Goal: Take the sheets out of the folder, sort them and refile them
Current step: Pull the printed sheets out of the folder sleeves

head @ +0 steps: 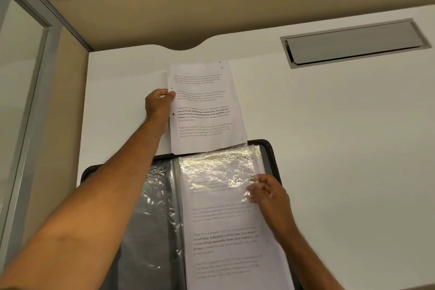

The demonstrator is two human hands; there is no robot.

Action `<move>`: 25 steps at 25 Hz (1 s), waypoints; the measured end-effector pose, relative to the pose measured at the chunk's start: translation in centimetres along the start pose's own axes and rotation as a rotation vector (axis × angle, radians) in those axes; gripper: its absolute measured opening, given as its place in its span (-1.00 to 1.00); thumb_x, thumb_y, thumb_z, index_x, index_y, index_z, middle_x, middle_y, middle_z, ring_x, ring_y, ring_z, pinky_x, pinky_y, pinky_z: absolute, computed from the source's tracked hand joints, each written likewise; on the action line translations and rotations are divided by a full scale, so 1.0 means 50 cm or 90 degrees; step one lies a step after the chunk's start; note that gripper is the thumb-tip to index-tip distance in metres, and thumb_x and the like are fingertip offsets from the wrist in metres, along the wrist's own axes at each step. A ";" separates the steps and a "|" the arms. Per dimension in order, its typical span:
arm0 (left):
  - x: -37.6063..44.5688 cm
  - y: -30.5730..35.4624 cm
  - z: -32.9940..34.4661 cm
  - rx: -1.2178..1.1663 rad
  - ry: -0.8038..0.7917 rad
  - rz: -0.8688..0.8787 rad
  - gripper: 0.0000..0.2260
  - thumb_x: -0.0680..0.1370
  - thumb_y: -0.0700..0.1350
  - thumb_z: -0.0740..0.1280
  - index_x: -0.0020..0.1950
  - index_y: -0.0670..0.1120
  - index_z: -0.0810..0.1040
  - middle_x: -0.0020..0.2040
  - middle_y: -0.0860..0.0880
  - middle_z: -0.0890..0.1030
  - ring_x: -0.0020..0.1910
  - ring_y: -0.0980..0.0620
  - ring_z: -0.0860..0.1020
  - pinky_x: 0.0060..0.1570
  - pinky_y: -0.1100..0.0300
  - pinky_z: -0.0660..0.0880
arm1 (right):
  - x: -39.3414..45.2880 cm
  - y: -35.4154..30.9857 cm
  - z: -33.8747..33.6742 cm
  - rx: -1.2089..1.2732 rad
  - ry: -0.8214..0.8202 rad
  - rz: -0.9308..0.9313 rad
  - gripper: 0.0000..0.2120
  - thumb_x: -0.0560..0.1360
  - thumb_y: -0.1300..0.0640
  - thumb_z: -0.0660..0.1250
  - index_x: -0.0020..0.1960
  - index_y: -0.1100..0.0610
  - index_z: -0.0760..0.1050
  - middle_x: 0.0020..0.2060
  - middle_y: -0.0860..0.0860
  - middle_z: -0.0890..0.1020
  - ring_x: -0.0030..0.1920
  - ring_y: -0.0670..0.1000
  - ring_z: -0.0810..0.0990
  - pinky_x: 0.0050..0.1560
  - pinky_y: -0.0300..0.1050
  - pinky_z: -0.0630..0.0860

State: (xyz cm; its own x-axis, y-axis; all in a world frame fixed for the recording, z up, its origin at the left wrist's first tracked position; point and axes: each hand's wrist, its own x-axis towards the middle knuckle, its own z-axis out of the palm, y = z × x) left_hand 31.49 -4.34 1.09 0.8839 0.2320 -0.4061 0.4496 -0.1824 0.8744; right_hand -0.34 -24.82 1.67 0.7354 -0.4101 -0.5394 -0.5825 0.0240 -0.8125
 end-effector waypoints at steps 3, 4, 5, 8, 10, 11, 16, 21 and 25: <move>0.025 -0.002 0.004 0.013 0.019 -0.014 -0.96 0.59 -0.10 0.44 -0.02 -0.04 0.63 0.07 -0.10 0.72 0.03 -0.14 0.70 0.01 -0.06 0.67 | 0.002 -0.003 -0.001 0.004 -0.001 -0.001 -0.86 0.62 0.20 0.35 0.12 0.02 0.60 -0.11 -0.06 0.75 -0.13 -0.02 0.74 0.08 0.06 0.69; 0.030 -0.001 0.006 0.030 0.027 -0.008 -0.96 0.58 -0.09 0.44 -0.03 -0.04 0.62 0.07 -0.10 0.72 0.04 -0.14 0.69 0.02 -0.06 0.67 | 0.002 -0.003 -0.002 0.000 -0.001 -0.002 -0.86 0.63 0.21 0.34 0.12 0.03 0.60 -0.13 -0.06 0.75 -0.13 -0.03 0.74 0.08 0.05 0.69; 0.032 0.001 0.009 0.051 0.033 0.004 -0.95 0.58 -0.09 0.45 -0.03 -0.04 0.62 0.09 -0.11 0.71 0.02 -0.12 0.69 -0.01 -0.02 0.66 | 0.003 -0.001 -0.002 -0.005 0.001 -0.003 -0.85 0.63 0.22 0.33 0.12 0.03 0.60 -0.14 -0.06 0.74 -0.14 -0.03 0.74 0.07 0.05 0.69; 0.026 0.007 0.019 0.128 0.047 0.047 -0.85 0.59 -0.08 0.43 0.13 -0.09 0.63 0.12 -0.09 0.70 -0.02 -0.05 0.65 -0.22 0.16 0.59 | 0.003 0.001 -0.001 -0.003 0.005 -0.006 -0.84 0.63 0.23 0.32 0.13 0.03 0.60 -0.16 -0.06 0.74 -0.14 -0.03 0.73 0.05 0.03 0.69; 0.015 0.003 0.018 0.208 0.054 0.089 -0.73 0.59 -0.07 0.42 0.27 -0.10 0.59 0.16 -0.08 0.66 0.04 -0.05 0.63 -0.06 0.10 0.62 | 0.003 0.002 0.000 -0.004 0.007 -0.010 -0.84 0.64 0.23 0.31 0.14 0.03 0.59 -0.16 -0.05 0.74 -0.15 -0.03 0.73 0.03 -0.01 0.69; 0.005 -0.003 0.014 0.253 0.049 0.122 -0.68 0.60 -0.08 0.42 0.33 -0.11 0.56 0.19 -0.08 0.62 0.07 -0.05 0.61 0.05 0.08 0.59 | 0.003 0.003 0.000 -0.004 0.007 -0.011 -0.84 0.64 0.23 0.31 0.14 0.03 0.59 -0.16 -0.04 0.74 -0.15 -0.04 0.74 0.03 -0.02 0.69; -0.104 -0.050 -0.035 0.372 -0.044 0.268 -0.77 0.64 -0.09 0.37 0.29 -0.06 0.58 0.20 -0.02 0.45 0.11 0.06 0.49 0.11 0.20 0.46 | -0.007 -0.013 -0.006 0.005 -0.013 -0.007 -0.86 0.66 0.21 0.31 0.15 0.05 0.59 -0.13 -0.03 0.74 -0.12 0.01 0.74 -0.08 -0.14 0.67; -0.260 -0.115 -0.126 0.344 -0.085 0.251 -0.86 0.66 -0.09 0.35 0.20 -0.03 0.61 0.14 0.06 0.48 0.03 0.07 0.55 0.09 0.24 0.50 | -0.043 -0.067 -0.023 -0.095 -0.183 0.075 -0.87 0.65 0.06 0.34 0.09 0.04 0.66 -0.05 -0.04 0.77 -0.10 0.01 0.76 -0.12 -0.08 0.69; -0.397 -0.164 -0.199 0.303 -0.133 0.188 -0.88 0.65 -0.10 0.36 0.17 0.02 0.63 0.11 0.11 0.53 -0.06 0.20 0.55 -0.06 0.46 0.45 | -0.085 -0.125 -0.011 -0.124 -0.316 0.083 -0.81 0.64 0.02 0.36 0.11 0.04 0.72 0.01 -0.04 0.77 -0.03 0.00 0.77 0.02 -0.03 0.71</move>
State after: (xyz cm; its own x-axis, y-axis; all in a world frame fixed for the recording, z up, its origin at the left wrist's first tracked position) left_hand 8.99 2.05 4.61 0.9651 -0.0786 -0.2497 0.1460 -0.6300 0.7627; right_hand 0.01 -23.71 9.18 0.7007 0.0653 -0.7104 -0.6980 -0.1435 -0.7016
